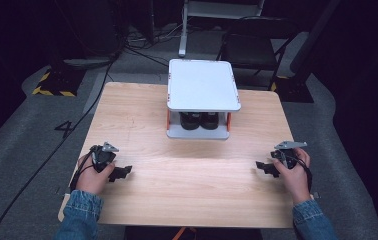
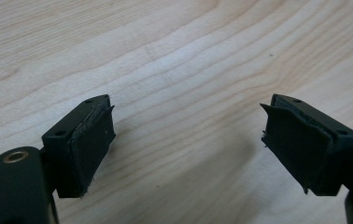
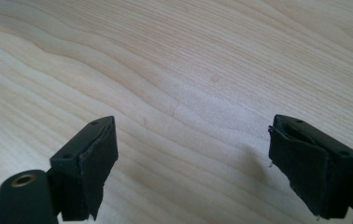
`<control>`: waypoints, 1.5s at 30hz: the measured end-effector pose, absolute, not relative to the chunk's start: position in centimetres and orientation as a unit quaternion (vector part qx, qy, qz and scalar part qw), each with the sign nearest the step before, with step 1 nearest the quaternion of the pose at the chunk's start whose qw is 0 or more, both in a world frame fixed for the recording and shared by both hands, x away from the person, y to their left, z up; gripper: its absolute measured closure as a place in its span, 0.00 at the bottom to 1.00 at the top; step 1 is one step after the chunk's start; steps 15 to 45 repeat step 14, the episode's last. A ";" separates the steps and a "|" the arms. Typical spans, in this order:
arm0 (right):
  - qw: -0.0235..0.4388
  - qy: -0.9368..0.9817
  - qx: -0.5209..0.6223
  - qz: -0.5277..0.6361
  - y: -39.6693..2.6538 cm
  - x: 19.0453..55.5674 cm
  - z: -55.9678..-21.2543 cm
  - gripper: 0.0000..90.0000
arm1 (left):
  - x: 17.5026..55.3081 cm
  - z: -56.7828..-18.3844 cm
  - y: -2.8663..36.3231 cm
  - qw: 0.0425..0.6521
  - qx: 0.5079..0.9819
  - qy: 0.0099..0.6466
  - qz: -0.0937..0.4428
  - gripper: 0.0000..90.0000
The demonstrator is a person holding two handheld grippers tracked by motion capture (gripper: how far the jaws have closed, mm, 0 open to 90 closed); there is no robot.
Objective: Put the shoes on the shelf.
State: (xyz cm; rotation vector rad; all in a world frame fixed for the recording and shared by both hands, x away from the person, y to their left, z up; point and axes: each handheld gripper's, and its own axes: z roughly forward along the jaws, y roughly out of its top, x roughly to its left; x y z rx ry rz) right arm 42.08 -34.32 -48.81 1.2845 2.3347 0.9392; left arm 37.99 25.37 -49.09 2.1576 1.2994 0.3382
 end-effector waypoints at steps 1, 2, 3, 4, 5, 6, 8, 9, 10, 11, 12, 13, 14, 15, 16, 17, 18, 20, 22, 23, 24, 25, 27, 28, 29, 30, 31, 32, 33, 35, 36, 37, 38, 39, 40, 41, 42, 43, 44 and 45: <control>0.163 0.813 0.448 0.334 -34.3 42.2 -49.2 0.17 | 38.1 -49.3 25.5 0.302 0.804 0.493 0.134 0.18; 0.168 0.812 0.449 0.333 -34.4 42.3 -49.5 0.18 | 38.2 -49.6 25.6 0.312 0.796 0.497 0.146 0.18; 0.175 0.810 0.450 0.333 -34.3 42.3 -49.9 0.16 | 38.4 -49.8 25.7 0.310 0.791 0.503 0.155 0.18; 0.187 0.808 0.448 0.335 -34.3 42.3 -50.1 0.16 | 38.6 -49.9 25.7 0.307 0.786 0.509 0.170 0.18; 0.190 0.805 0.450 0.338 -34.2 42.4 -50.2 0.15 | 38.7 -50.0 25.7 0.305 0.784 0.511 0.178 0.18; 0.192 0.803 0.452 0.339 -34.1 42.4 -50.3 0.13 | 38.8 -50.1 25.7 0.303 0.780 0.516 0.185 0.18; 0.197 0.800 0.454 0.339 -33.8 42.6 -50.5 0.06 | 38.9 -50.2 25.7 0.305 0.777 0.517 0.189 0.16; 0.196 0.802 0.452 0.339 -33.7 42.7 -50.5 0.05 | 38.9 -50.3 25.7 0.308 0.776 0.517 0.189 0.14; 0.196 0.803 0.451 0.338 -33.7 42.7 -50.5 0.04 | 39.0 -50.4 25.7 0.313 0.776 0.513 0.190 0.13; 0.196 0.803 0.451 0.337 -33.7 42.7 -50.5 0.04 | 39.0 -50.5 25.7 0.315 0.777 0.511 0.190 0.10; 0.196 0.803 0.451 0.337 -33.7 42.7 -50.5 0.04 | 39.0 -50.5 25.7 0.314 0.777 0.511 0.191 0.10; 0.196 0.803 0.451 0.337 -33.7 42.7 -50.5 0.04 | 39.0 -50.5 25.7 0.315 0.777 0.511 0.190 0.10; 0.196 0.803 0.451 0.337 -33.7 42.7 -50.5 0.04 | 39.1 -50.5 25.8 0.314 0.777 0.511 0.191 0.10; 0.196 0.803 0.451 0.337 -33.7 42.7 -50.5 0.04 | 39.1 -50.5 25.8 0.314 0.777 0.511 0.191 0.10; 0.196 0.803 0.451 0.337 -33.7 42.7 -50.5 0.04 | 39.1 -50.5 25.8 0.314 0.777 0.511 0.191 0.10; 0.196 0.803 0.451 0.337 -33.7 42.7 -50.5 0.04 | 39.1 -50.5 25.8 0.314 0.777 0.511 0.191 0.10; 0.196 0.803 0.451 0.337 -33.7 42.7 -50.5 0.04 | 39.1 -50.5 25.8 0.314 0.777 0.511 0.191 0.10; 0.196 0.803 0.451 0.337 -33.7 42.7 -50.5 0.04 | 39.1 -50.5 25.8 0.314 0.777 0.511 0.191 0.10; 0.196 0.803 0.451 0.337 -33.7 42.7 -50.5 0.04 | 39.1 -50.5 25.8 0.314 0.777 0.511 0.191 0.10; 0.196 0.803 0.451 0.337 -33.7 42.7 -50.5 0.04 | 39.1 -50.5 25.8 0.314 0.777 0.511 0.191 0.10; 0.196 0.803 0.451 0.337 -33.7 42.7 -50.5 0.04 | 39.1 -50.5 25.8 0.314 0.777 0.511 0.191 0.10; 0.196 0.803 0.451 0.337 -33.7 42.7 -50.5 0.04 | 39.1 -50.5 25.8 0.314 0.777 0.511 0.191 0.10; 0.196 0.803 0.451 0.337 -33.7 42.7 -50.5 0.04 | 39.1 -50.5 25.8 0.314 0.777 0.511 0.191 0.10; 0.196 0.803 0.451 0.337 -33.7 42.7 -50.5 0.04 | 39.1 -50.5 25.8 0.314 0.777 0.511 0.191 0.10; 0.196 0.803 0.451 0.337 -33.7 42.7 -50.5 0.04 | 39.1 -50.5 25.8 0.314 0.777 0.511 0.191 0.10; 0.196 0.803 0.451 0.337 -33.7 42.7 -50.5 0.04 | 39.1 -50.5 25.8 0.314 0.777 0.511 0.191 0.10; 0.196 0.803 0.451 0.337 -33.7 42.7 -50.5 0.04 | 39.1 -50.5 25.8 0.314 0.777 0.511 0.191 0.10; 0.196 0.803 0.451 0.337 -33.7 42.7 -50.5 0.04 | 39.1 -50.5 25.8 0.314 0.777 0.511 0.191 0.10; 0.196 0.803 0.451 0.337 -33.7 42.7 -50.5 0.04 | 39.1 -50.5 25.8 0.314 0.777 0.511 0.191 0.10; 0.196 0.803 0.451 0.337 -33.7 42.7 -50.5 0.04 | 39.1 -50.5 25.8 0.314 0.777 0.511 0.191 0.10; 0.196 0.803 0.451 0.337 -33.7 42.7 -50.5 0.04 | 39.1 -50.5 25.8 0.314 0.777 0.511 0.191 0.10; 0.196 0.803 0.451 0.337 -33.7 42.7 -50.5 0.04 | 39.1 -50.5 25.8 0.314 0.777 0.511 0.191 0.10; 0.196 0.803 0.451 0.337 -33.7 42.7 -50.5 0.04 | 39.1 -50.5 25.8 0.314 0.777 0.511 0.191 0.10; 0.196 0.803 0.451 0.337 -33.7 42.7 -50.5 0.04 | 39.1 -50.5 25.8 0.314 0.777 0.511 0.191 0.10; 0.196 0.803 0.451 0.337 -33.7 42.7 -50.5 0.04 | 39.1 -50.5 25.8 0.314 0.777 0.511 0.191 0.10; 0.196 0.803 0.451 0.337 -33.7 42.7 -50.5 0.04 | 39.1 -50.5 25.8 0.314 0.777 0.511 0.191 0.10; 0.196 0.803 0.451 0.337 -33.7 42.7 -50.5 0.04 | 39.1 -50.5 25.8 0.314 0.777 0.511 0.191 0.10; 0.196 0.803 0.451 0.337 -33.7 42.7 -50.5 0.04 | 39.1 -50.5 25.8 0.314 0.777 0.511 0.191 0.10; 0.196 0.803 0.451 0.337 -33.7 42.7 -50.5 0.04 | 39.1 -50.5 25.8 0.314 0.777 0.511 0.191 0.10; 0.196 0.803 0.451 0.337 -33.7 42.7 -50.5 0.04 | 39.1 -50.5 25.8 0.314 0.777 0.511 0.191 0.10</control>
